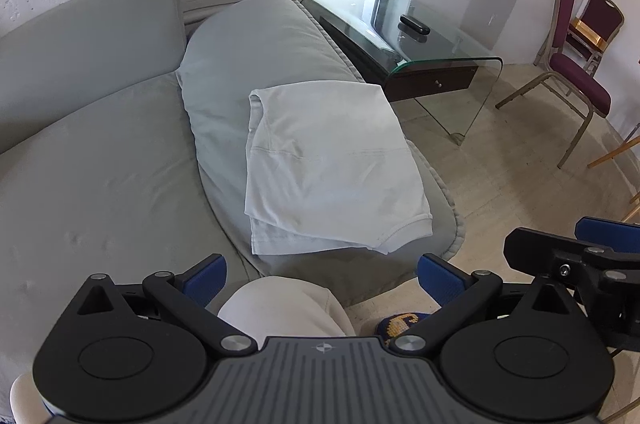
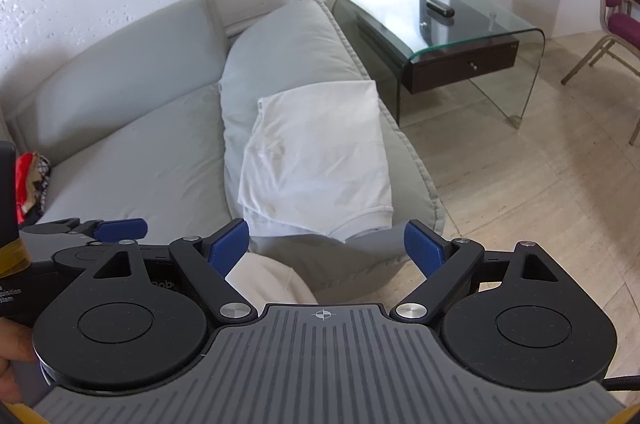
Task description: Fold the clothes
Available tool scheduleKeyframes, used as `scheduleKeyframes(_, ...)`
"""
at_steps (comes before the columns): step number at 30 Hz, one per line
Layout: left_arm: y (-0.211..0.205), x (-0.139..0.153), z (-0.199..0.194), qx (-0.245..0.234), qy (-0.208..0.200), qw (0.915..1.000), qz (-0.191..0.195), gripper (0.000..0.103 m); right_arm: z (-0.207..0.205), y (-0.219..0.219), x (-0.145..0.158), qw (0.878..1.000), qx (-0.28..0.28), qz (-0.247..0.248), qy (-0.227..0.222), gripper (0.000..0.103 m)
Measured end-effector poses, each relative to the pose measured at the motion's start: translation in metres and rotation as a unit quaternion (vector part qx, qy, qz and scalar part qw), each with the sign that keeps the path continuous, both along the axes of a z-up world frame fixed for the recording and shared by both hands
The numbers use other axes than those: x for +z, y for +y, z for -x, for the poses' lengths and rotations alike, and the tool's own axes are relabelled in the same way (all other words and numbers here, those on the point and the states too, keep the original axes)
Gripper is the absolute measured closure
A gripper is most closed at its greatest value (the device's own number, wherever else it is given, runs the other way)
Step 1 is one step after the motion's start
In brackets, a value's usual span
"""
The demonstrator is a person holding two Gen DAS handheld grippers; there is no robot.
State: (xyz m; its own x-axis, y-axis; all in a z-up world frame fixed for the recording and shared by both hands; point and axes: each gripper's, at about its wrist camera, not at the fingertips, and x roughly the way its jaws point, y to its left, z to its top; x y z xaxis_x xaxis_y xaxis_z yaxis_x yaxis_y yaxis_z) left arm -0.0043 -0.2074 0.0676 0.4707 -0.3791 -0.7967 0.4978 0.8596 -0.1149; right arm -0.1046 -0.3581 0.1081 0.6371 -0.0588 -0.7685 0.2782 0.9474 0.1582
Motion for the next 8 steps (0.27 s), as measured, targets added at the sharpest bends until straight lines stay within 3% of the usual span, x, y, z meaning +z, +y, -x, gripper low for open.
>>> scheduleKeyframes(8,-0.0013,-0.004,-0.0017,-0.001,0.004,1.0,0.003,0.001,0.0004,-0.0026,-0.0029,1.0,-0.003,0.0,0.0,0.014)
